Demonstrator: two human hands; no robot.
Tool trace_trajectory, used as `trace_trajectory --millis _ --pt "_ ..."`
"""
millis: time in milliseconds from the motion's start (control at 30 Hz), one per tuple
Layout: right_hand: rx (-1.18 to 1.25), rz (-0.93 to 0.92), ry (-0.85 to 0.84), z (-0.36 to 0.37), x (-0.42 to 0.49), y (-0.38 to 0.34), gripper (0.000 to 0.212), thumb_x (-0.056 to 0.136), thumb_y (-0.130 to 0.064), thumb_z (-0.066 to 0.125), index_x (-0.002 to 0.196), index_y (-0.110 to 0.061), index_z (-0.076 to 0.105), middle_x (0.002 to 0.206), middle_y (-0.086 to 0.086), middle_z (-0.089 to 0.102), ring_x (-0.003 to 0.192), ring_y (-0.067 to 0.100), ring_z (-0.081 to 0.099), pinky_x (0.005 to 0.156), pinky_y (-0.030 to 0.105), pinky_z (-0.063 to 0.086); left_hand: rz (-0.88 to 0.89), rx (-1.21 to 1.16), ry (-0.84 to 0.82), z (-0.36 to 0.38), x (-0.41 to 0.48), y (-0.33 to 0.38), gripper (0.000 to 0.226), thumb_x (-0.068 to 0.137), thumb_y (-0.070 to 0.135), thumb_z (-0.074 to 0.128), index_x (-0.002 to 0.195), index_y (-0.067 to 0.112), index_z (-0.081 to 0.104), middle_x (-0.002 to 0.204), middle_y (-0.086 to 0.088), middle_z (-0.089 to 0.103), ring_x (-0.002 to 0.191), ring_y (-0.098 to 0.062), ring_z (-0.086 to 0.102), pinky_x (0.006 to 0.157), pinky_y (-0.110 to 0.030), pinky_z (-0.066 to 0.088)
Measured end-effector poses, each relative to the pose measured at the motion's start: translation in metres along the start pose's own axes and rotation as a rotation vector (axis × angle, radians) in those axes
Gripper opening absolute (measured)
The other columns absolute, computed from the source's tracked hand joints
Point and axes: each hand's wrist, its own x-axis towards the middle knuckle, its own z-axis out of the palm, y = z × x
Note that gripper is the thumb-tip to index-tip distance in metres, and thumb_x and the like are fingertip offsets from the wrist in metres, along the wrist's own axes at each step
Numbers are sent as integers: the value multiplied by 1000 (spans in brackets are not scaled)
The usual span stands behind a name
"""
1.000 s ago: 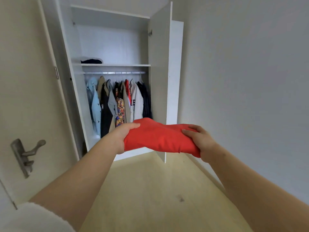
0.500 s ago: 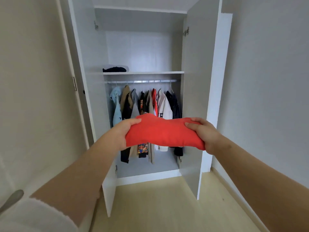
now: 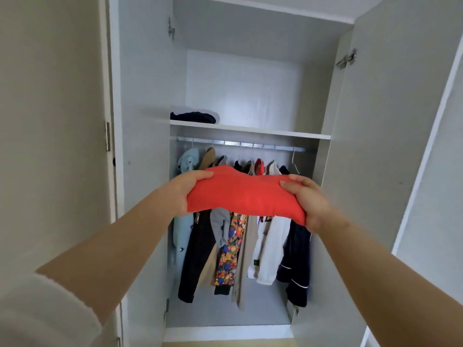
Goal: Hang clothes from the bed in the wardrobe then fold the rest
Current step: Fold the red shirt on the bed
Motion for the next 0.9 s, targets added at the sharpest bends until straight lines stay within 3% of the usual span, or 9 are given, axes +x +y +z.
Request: trace_trajectory --millis 200,333,667,833,900 --pt "53 -27 2 28 115 -2 18 84 -10 67 95 -21 57 90 5 62 67 17 60 40 18 48 69 72 27 4 106 56 26 82 26 68 102 11 59 76 -9 67 59 -21 65 42 -27 52" --pt "89 -50 -24 37 193 -7 26 84 -9 67 105 -18 55 89 5 62 65 16 60 40 19 49 109 61 34 12 170 84 19 83 24 68 92 9 60 58 -10 69 47 -22 66 41 -30 52" --pt "105 -204 -160 46 394 -52 21 84 -14 67 99 -24 58 87 0 62 61 12 60 39 18 47 287 27 88 56 320 176 13 86 24 62 90 11 62 60 -6 69 47 -18 66 42 -29 53" --pt "39 -254 -238 65 476 -74 27 85 -16 67 109 -23 57 92 -1 61 63 11 59 38 13 42 327 100 155 64 373 222 17 88 25 58 84 9 61 58 -7 68 46 -19 65 40 -30 53" --pt "22 -240 -258 74 504 -72 27 85 -17 66 109 -23 56 94 -1 62 66 13 60 39 16 45 322 133 158 60 394 234 17 88 26 58 88 8 61 62 -10 70 52 -23 67 51 -37 58"
